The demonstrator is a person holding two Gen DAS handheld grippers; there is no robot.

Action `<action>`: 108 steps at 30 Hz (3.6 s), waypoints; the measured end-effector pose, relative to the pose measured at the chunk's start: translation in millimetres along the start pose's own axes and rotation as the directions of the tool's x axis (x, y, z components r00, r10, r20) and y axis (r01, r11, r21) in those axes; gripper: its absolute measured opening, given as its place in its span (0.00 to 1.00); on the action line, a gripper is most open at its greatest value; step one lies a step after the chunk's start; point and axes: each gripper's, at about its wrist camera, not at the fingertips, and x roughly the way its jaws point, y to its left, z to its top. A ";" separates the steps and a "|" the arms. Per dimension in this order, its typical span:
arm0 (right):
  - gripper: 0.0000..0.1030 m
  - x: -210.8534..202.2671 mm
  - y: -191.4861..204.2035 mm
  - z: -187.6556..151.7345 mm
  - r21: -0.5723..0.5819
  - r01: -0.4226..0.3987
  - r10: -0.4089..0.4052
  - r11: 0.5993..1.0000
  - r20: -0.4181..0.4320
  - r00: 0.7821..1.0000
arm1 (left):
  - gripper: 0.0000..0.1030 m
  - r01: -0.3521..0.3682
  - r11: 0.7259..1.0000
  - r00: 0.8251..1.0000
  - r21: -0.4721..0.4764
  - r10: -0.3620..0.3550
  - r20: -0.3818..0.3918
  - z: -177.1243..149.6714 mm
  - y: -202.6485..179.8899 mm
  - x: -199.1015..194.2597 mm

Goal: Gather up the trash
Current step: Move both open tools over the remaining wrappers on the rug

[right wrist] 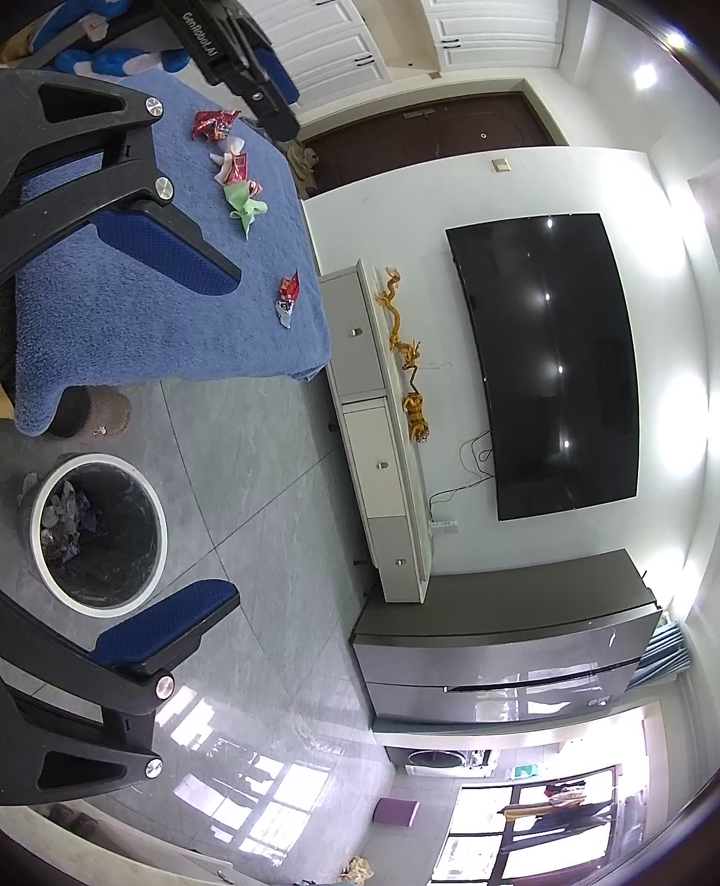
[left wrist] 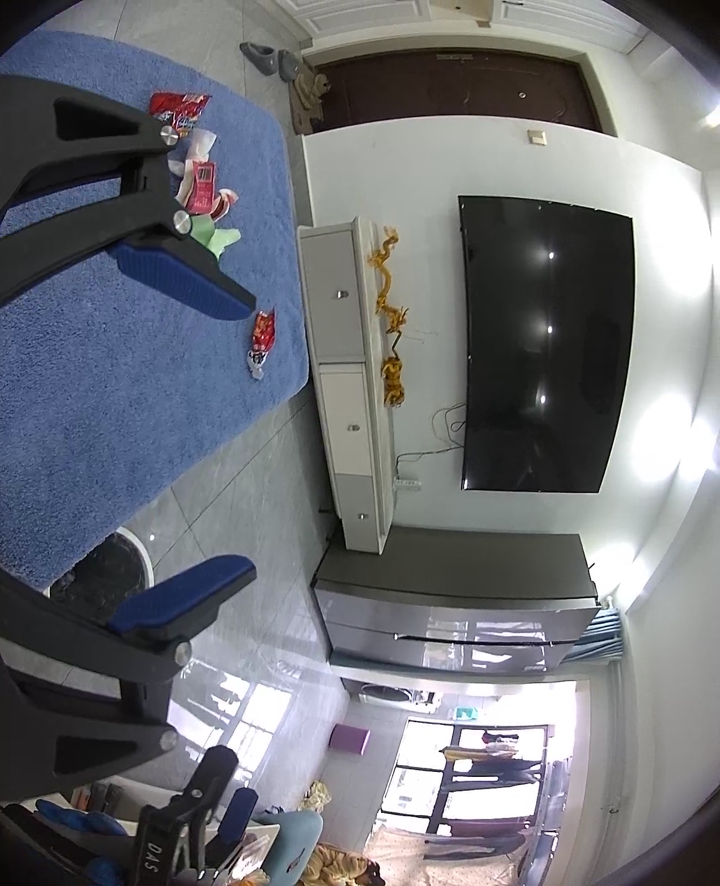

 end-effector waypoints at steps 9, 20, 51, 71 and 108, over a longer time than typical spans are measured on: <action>1.00 -4.6 -16.2 -9.0 0.034 -0.019 0.019 0.999 0.001 1.000 | 0.84 -0.009 1.000 1.000 0.026 0.009 0.008 -1.0 -13.9 -5.3; 1.00 -8.4 -11.8 -6.9 0.030 0.006 -0.007 1.000 0.020 1.000 | 0.84 0.020 1.000 1.000 0.012 -0.020 -0.016 -2.2 -8.4 -2.5; 1.00 55.3 -20.6 -7.3 0.082 0.036 -0.030 0.996 -0.078 0.996 | 0.85 0.003 0.999 0.990 -0.035 -0.008 -0.142 -19.5 23.3 63.3; 1.00 125.4 19.9 -6.9 -0.013 0.039 -0.041 0.999 -0.226 0.973 | 0.85 -0.006 0.990 0.974 -0.139 -0.025 -0.225 -40.8 77.1 112.2; 1.00 213.9 148.0 12.2 -0.221 -0.226 0.136 0.949 -0.361 0.923 | 0.85 -0.304 0.917 0.936 -0.257 0.237 -0.261 -64.5 255.8 100.1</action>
